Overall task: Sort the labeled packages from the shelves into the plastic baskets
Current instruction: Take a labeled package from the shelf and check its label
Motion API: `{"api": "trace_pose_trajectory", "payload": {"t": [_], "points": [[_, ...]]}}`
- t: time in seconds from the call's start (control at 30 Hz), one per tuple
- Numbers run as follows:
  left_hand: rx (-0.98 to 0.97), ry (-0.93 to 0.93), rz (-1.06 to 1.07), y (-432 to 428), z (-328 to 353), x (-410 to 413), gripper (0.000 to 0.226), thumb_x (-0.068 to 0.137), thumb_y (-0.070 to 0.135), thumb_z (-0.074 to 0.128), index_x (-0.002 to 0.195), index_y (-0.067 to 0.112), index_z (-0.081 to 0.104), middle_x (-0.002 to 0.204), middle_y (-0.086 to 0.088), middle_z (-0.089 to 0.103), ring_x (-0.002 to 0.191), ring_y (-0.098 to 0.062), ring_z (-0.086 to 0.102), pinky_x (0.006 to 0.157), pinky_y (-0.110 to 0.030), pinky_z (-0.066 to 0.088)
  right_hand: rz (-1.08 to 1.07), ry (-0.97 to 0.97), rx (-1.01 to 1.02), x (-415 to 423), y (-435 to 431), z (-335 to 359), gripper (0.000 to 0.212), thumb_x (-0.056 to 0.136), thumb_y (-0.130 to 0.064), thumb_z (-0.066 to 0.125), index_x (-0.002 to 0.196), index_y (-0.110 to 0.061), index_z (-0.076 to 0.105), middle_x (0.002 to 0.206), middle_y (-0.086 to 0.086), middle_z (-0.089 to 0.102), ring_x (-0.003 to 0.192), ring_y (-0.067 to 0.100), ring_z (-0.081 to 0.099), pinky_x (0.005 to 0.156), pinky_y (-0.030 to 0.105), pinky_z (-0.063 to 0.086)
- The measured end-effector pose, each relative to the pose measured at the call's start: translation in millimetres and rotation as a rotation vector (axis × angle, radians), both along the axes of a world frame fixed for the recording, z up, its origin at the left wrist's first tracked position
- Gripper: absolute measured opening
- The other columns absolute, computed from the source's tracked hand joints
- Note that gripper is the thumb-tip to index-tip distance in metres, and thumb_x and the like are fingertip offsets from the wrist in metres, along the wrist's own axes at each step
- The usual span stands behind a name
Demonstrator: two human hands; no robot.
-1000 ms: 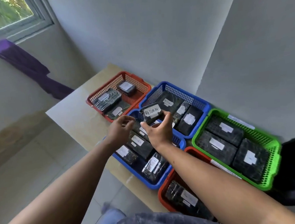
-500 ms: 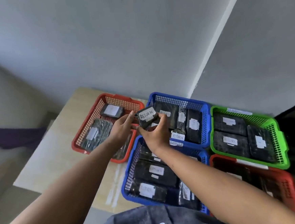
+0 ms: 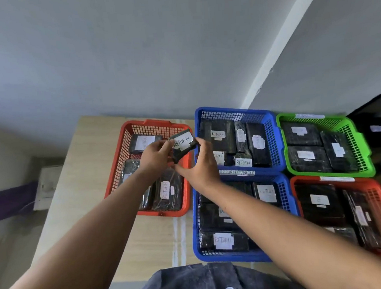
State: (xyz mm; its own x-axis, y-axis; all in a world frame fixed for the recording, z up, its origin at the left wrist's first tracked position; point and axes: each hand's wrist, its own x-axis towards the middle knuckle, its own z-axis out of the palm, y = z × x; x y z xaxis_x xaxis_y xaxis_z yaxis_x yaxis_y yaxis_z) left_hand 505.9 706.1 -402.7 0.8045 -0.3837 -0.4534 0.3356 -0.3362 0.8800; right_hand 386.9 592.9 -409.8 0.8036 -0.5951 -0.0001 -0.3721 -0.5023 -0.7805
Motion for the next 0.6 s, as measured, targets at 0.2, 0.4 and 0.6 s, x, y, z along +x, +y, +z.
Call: {"api": "trace_pose_trajectory", "payload": {"t": [0.2,0.4,0.6], "points": [[0.391,-0.205,-0.187,10,-14,40,0.031,0.105,0.047,0.060,0.110,0.018,0.070,0.091,0.001,0.076,0.068,-0.013,0.069,0.049,-0.022,0.049,0.043,0.220,-0.118,13,-27,-15,0.104,0.081,-0.050,0.086,0.160,-0.018,0.026,0.157,0.004,0.032,0.146,0.019,0.033,0.112,0.034,0.043],[0.588,-0.281,-0.407,-8,-41,67,0.030,0.106,0.042,0.060,0.113,0.014,0.067,0.094,-0.005,0.070,0.082,-0.020,0.071,0.072,-0.037,0.064,0.104,0.522,0.045,30,-41,-28,0.111,0.089,-0.056,0.077,0.168,-0.016,0.010,0.173,0.008,0.017,0.153,0.031,0.034,0.118,0.045,0.038],[0.645,-0.300,-0.514,-30,-65,77,0.025,0.106,0.039,0.062,0.110,0.014,0.066,0.095,-0.002,0.070,0.081,-0.015,0.069,0.064,-0.028,0.058,0.104,0.548,0.024,38,-42,-41,0.099,0.095,-0.050,0.072,0.166,-0.012,0.016,0.170,0.008,0.025,0.149,0.033,0.041,0.115,0.043,0.042]]}}
